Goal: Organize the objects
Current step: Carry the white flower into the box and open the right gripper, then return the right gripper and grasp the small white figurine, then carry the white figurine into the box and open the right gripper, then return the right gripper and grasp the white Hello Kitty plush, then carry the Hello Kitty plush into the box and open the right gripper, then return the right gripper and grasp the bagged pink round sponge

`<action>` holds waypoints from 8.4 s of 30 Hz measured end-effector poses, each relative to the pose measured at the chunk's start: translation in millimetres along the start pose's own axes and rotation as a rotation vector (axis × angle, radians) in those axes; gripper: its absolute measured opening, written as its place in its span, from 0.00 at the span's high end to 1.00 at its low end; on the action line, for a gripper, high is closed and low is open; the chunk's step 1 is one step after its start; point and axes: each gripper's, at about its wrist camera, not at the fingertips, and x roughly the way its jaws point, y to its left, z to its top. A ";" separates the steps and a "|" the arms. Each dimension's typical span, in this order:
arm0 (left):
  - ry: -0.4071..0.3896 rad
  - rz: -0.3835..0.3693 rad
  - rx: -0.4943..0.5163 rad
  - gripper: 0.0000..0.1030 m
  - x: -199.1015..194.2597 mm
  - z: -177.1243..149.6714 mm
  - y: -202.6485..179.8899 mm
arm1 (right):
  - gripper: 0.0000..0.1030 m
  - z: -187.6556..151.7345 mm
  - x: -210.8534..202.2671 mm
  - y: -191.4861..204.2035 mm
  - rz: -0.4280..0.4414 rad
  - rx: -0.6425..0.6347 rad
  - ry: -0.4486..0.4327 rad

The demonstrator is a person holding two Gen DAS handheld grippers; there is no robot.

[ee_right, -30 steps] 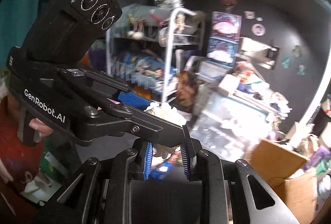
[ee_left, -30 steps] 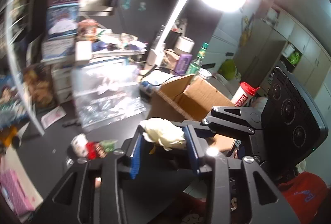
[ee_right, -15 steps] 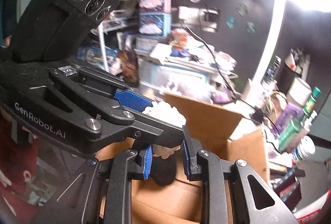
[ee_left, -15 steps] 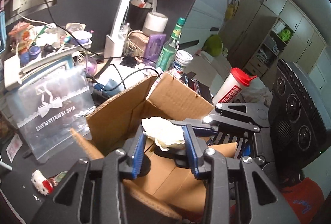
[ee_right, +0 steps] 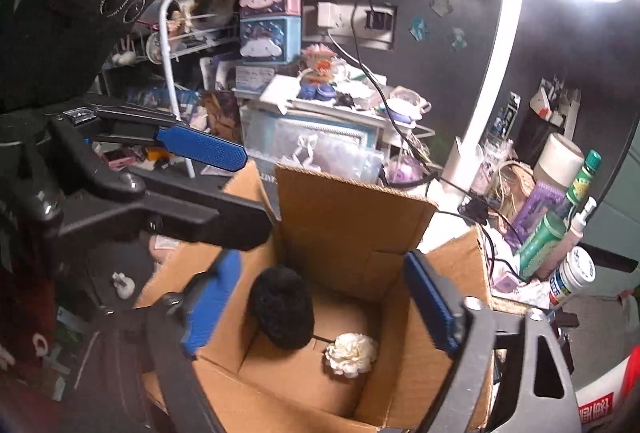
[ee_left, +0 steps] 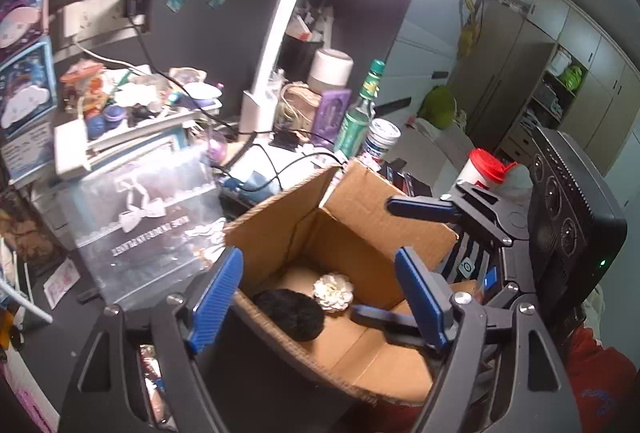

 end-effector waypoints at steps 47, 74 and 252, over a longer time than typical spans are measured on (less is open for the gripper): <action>-0.012 0.315 -0.354 0.16 -95.4 -251.6 167.4 | 0.77 -77.4 153.1 239.6 0.371 -0.237 0.232; -0.057 -0.074 -0.118 0.73 -84.9 -83.7 61.1 | 0.77 13.9 8.6 142.6 0.178 -0.231 -0.126; -0.146 0.287 -0.248 0.17 -113.2 -149.6 158.5 | 0.32 -8.9 158.7 211.1 0.380 -0.214 0.210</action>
